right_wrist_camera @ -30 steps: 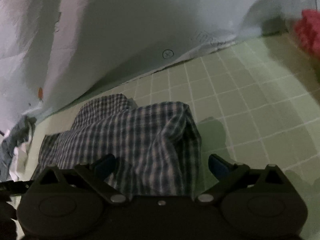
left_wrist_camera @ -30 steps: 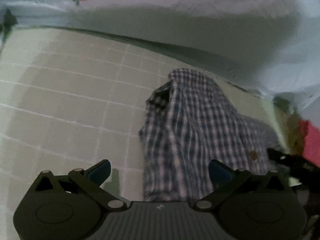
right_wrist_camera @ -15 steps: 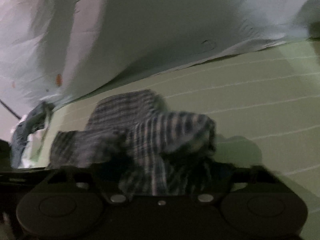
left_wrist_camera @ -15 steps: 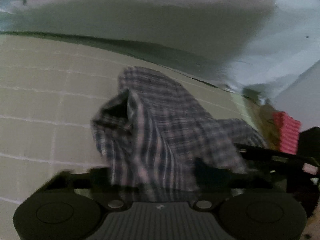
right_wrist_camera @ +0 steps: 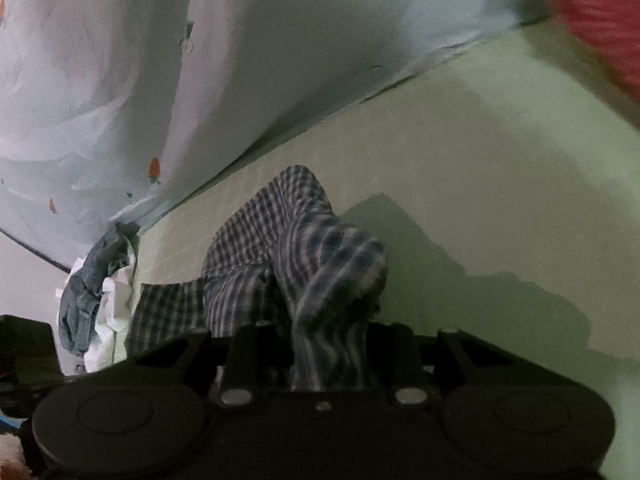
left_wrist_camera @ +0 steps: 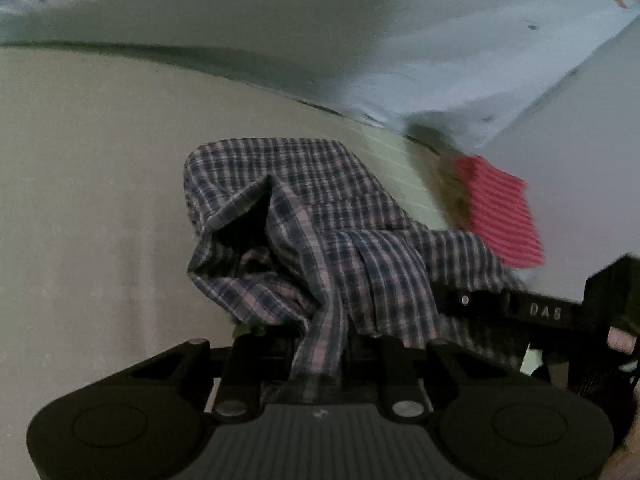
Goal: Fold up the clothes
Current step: 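Lift the folded shirt with both grippers and carry it to the red cloth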
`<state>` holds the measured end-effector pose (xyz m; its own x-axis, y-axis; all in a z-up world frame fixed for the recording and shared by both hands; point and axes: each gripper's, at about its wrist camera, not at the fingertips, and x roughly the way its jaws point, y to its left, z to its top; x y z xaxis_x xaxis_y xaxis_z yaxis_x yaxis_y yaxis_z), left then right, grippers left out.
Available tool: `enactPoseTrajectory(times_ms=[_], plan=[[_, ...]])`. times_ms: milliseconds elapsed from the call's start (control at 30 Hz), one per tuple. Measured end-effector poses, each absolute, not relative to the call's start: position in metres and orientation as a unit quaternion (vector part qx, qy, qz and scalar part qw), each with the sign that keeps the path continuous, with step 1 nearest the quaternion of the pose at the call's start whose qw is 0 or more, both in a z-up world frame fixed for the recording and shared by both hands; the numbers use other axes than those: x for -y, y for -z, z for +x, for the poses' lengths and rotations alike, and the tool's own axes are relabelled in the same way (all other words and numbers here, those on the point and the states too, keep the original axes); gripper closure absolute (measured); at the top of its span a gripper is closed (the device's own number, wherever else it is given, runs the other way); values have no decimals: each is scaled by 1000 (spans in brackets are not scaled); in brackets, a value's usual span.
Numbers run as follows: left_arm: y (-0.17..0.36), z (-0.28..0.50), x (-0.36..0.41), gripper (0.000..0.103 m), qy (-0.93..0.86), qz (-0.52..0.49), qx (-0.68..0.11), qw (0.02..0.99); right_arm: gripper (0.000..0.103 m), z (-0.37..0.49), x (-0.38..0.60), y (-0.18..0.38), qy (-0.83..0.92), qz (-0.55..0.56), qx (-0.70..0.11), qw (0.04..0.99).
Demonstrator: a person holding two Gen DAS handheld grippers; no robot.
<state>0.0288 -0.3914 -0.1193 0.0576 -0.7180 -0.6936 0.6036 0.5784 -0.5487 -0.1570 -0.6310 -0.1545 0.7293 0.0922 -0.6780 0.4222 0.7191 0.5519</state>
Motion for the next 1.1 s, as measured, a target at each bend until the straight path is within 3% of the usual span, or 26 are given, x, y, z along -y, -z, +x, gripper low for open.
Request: enactPoseTrajectory(times_ms=[200,467,667,967,1033,1067,1100], plan=[[107,-41,430,82,506,-62,-516,688,77,-260,655,129,150,369,-321,859],[81,-129,542,84,555,-46,-481,677,77,-364,746,101,202,377,-254,868],[57,-160,630,85,580,-61,-446,679,77,-391,832,62,201,317,-207,903],[2,-123,743,84,601,-105,-354,708,77,-358,962,7,169,262,-115,943],[5,-102,770,79,587,-108,-343,725,75,-333,989,6,167,247,-109,948],[13,-89,784,70,572,-107,-342,738,69,-319,1001,10,175,236,-114,949],[22,-77,798,62,542,-101,-344,760,54,-304,1013,14,186,224,-122,949]])
